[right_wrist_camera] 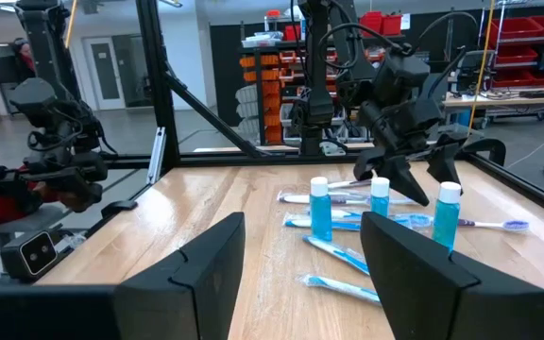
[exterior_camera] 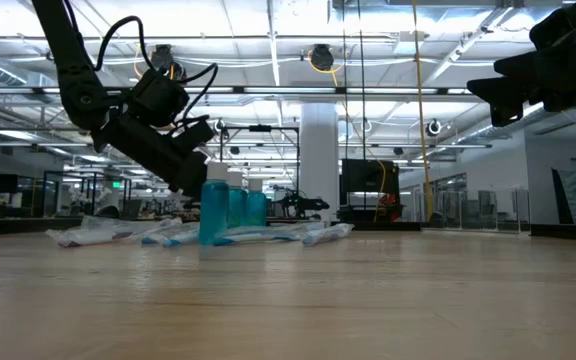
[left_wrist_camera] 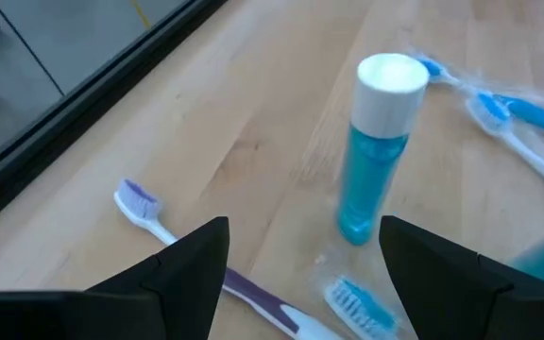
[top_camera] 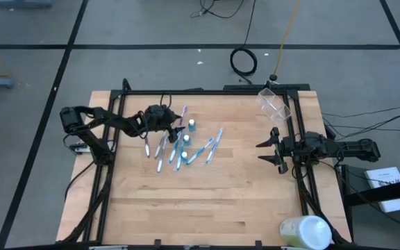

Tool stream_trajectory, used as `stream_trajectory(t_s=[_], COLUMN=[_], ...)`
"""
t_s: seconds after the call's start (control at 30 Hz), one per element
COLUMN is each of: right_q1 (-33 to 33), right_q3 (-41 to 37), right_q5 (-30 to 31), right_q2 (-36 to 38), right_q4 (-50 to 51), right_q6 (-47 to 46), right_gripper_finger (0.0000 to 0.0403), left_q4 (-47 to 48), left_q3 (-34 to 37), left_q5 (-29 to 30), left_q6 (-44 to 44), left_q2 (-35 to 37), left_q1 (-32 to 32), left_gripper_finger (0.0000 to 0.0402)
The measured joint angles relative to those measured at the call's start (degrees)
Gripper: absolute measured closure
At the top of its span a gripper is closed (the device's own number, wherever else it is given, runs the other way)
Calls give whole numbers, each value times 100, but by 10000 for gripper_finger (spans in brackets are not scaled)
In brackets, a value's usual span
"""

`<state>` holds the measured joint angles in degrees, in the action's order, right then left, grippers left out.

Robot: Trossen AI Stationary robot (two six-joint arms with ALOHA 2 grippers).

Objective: Pick & Place toothbrushing station
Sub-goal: Put the blue mouthwash into the middle of the transparent organizer

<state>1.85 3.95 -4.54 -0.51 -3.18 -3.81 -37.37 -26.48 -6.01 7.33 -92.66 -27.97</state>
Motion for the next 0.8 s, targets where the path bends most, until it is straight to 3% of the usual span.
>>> stream_trajectory(t_s=[0.8], right_q1=[2], right_q3=[1], right_q5=[0], right_q2=[0], right_q4=[0], right_q6=[0], right_gripper_finger=[197], left_q4=[-330], left_q3=[0], left_q5=[-191], left_q6=[-313], left_q2=[2], left_q1=[210], left_gripper_finger=[119])
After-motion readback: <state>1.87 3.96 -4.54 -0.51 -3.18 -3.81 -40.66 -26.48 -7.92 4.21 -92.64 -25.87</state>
